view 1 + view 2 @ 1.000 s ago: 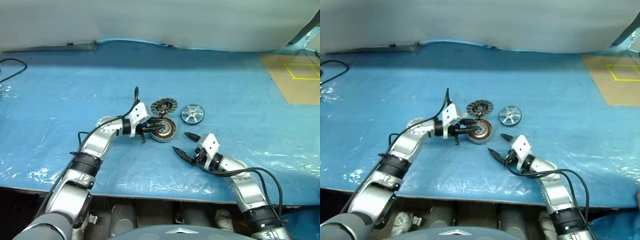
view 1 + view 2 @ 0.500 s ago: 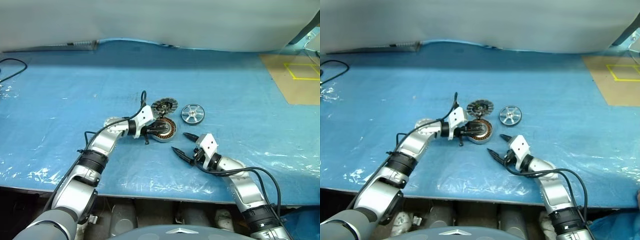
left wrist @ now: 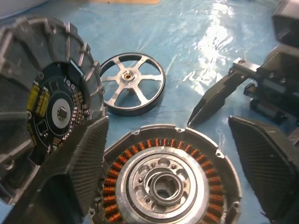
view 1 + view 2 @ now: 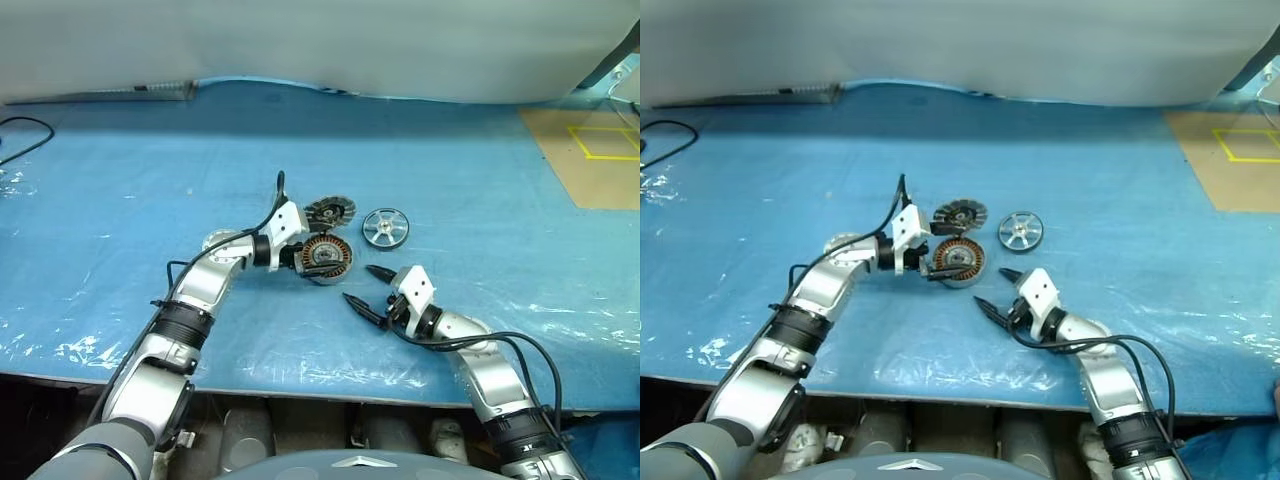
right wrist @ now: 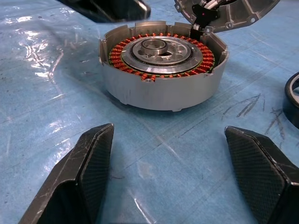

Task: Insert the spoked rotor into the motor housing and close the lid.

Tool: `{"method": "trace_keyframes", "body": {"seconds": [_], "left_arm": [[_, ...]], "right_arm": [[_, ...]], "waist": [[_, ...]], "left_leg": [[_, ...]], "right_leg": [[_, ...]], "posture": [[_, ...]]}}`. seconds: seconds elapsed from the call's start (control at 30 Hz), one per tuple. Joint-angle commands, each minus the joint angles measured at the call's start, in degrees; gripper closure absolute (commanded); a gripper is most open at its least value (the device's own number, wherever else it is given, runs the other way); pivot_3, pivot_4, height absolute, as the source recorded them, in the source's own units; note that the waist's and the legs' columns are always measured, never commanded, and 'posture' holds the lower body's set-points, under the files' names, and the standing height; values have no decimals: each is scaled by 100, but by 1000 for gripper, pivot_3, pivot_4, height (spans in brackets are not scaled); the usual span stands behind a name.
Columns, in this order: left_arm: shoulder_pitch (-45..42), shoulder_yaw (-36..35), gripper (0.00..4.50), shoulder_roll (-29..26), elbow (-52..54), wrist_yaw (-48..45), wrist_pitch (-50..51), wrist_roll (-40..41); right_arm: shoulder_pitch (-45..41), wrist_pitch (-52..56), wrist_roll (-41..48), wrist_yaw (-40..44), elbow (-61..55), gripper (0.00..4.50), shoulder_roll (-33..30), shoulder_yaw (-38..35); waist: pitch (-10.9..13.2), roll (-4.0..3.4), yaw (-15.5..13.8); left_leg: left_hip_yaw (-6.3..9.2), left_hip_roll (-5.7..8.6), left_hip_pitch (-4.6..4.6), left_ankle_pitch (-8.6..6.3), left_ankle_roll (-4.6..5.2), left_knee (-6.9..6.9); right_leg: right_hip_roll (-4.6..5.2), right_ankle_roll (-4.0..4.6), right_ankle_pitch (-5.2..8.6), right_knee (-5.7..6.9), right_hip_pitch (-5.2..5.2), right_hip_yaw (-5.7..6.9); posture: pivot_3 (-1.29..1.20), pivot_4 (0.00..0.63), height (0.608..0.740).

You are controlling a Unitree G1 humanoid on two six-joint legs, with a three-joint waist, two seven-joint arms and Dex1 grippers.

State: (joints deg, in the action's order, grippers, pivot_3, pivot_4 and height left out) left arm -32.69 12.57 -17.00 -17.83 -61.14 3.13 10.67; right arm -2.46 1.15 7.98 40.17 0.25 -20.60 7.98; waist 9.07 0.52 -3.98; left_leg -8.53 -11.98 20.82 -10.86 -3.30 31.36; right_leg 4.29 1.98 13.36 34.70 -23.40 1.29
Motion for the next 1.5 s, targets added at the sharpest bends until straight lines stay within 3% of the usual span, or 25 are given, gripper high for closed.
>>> {"method": "trace_keyframes", "body": {"seconds": [0.03, 0.23, 0.33, 0.37, 0.47, 0.8, 1.13, 1.5], "left_arm": [[152, -229, 1418, -102, 600, -26, 268, 341], [687, -453, 3591, -335, 1182, 246, 436, 450], [1121, -578, 4462, -449, 1402, 416, 248, 405], [1259, -634, 4462, -448, 1475, 496, 172, 421], [1782, -842, 4500, -364, 1685, 715, -316, 488], [2645, -851, 4500, -204, 1572, 1192, -1162, 233], [2707, -947, 4500, 94, 896, 1551, -1991, 177], [2844, -878, 4500, 232, 1024, 1707, -2007, 252]], "right_arm": [[-223, 50, 60, -103, -207, 480, -162, -290], [-692, 1237, 196, -172, -650, 480, -567, -521], [-868, 1778, 220, -188, -1063, 480, -737, -520], [-926, 1954, 285, -143, -1194, 480, -777, -518], [-1196, 2641, 494, -44, -1526, 1139, -829, -452], [-2254, 4651, 723, -269, -2019, 4491, -445, 254], [-3034, 5404, 536, -638, -1509, 4491, 10, 754], [-3086, 5580, 513, -516, -1517, 4491, -194, 1108]], "waist": [[0, 0, 5], [0, -2, 15], [0, -2, 21], [0, -2, 15], [1, -3, 13], [1, -4, 13], [1, -4, -2], [1, -4, 3]], "left_leg": [[0, 0, 0, 0, 0, 1], [0, -1, -3, -1, -2, 3], [-1, -1, -5, 1, 0, -2], [-1, -1, -5, 1, 0, -4], [0, -3, -18, -2, -4, -5], [-2, -4, -33, -9, -17, 0], [-1, -1, -32, -9, -20, -1], [-2, -2, -37, -9, -21, 0]], "right_leg": [[0, 0, 0, 0, -1, 0], [-1, 1, 0, 2, 0, -1], [-3, 0, 0, 1, 0, -3], [-4, 0, 0, 1, 0, -3], [-4, 0, 0, 1, -3, 1], [-4, 0, 0, 3, 2, -5], [-4, -21, -13, 5, 2, -6], [-5, -25, -15, 8, 3, -8]], "posture": [[0, 150, 740], [0, 150, 740], [0, 150, 740], [0, 150, 740], [0, 150, 740], [0, 150, 740], [0, 150, 740], [0, 150, 740]]}}
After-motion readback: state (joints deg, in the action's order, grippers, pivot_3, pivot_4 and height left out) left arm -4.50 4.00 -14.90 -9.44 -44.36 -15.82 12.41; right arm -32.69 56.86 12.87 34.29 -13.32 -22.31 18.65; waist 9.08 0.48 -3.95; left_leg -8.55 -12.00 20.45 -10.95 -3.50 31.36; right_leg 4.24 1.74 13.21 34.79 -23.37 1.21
